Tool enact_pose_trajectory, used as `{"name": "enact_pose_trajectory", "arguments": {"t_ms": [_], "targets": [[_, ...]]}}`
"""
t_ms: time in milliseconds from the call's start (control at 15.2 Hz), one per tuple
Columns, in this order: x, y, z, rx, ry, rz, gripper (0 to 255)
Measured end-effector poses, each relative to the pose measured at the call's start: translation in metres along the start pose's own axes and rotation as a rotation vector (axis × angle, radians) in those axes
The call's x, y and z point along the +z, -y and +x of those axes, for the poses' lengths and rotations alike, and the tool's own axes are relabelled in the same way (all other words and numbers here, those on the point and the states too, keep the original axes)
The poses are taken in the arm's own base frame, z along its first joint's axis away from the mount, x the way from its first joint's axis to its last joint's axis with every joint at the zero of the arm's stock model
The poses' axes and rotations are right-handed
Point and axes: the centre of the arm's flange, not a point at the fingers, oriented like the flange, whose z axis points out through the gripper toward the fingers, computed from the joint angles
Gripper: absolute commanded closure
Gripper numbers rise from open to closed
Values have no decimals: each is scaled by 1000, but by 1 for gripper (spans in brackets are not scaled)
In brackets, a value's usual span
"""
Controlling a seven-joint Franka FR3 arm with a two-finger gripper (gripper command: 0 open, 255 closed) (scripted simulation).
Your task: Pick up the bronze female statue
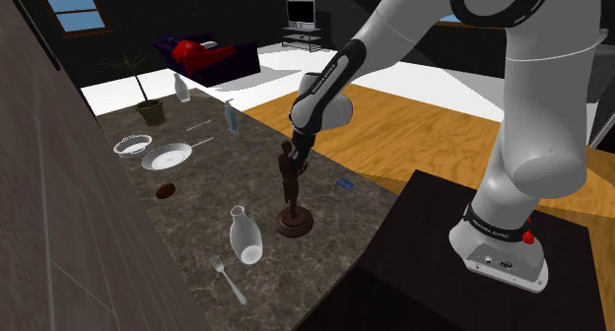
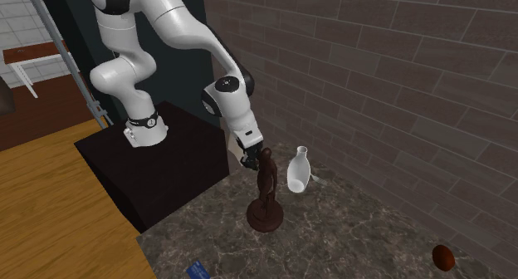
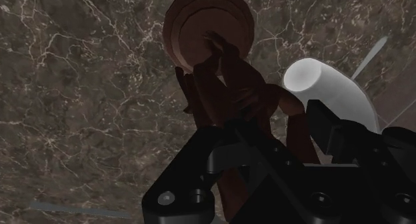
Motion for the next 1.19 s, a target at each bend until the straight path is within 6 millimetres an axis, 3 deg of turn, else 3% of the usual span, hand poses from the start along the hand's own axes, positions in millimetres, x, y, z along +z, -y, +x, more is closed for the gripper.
{"name": "enact_pose_trajectory", "arguments": {"t_ms": [594,1188], "targets": [[-4,0,0,1,4,0,255],[-48,7,10,1,5,1,255]]}}
